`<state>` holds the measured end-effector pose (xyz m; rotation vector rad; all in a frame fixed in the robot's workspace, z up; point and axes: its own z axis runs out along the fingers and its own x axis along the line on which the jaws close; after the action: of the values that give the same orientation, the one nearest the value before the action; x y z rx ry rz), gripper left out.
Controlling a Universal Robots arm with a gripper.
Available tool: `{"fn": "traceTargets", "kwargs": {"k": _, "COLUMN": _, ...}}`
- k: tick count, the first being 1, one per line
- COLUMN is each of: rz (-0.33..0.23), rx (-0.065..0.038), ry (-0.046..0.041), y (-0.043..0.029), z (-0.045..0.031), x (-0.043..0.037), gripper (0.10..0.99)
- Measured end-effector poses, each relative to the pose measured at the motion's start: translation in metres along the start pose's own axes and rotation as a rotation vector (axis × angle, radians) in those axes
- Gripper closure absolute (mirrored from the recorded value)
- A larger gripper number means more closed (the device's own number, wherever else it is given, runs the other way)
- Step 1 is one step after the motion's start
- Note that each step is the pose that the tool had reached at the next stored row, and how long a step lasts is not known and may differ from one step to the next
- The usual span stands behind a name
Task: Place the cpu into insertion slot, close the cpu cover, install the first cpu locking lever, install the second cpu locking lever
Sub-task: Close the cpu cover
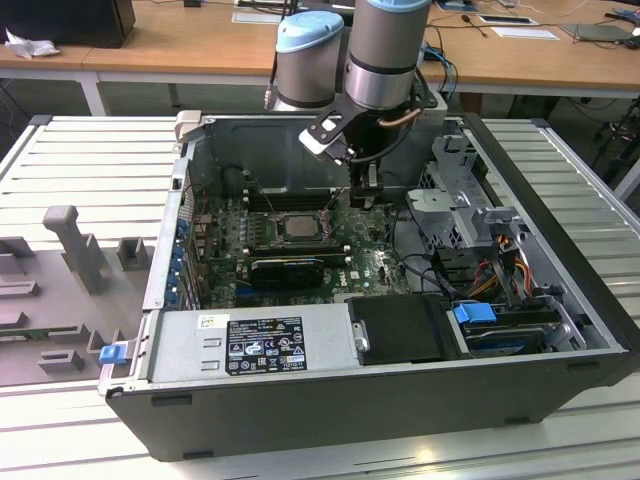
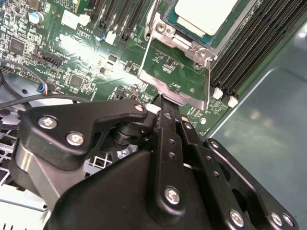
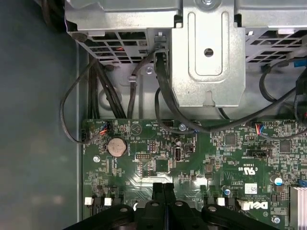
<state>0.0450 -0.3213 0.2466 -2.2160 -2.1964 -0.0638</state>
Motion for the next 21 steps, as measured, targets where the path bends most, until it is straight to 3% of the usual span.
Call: {"fn": "traceTargets", "kwargs": {"k": 21, "rz": 0.0, "rx": 0.0, "ry": 0.0, "y": -0.0076, "z": -0.0001, "x": -0.0001, "gripper": 0.98}}
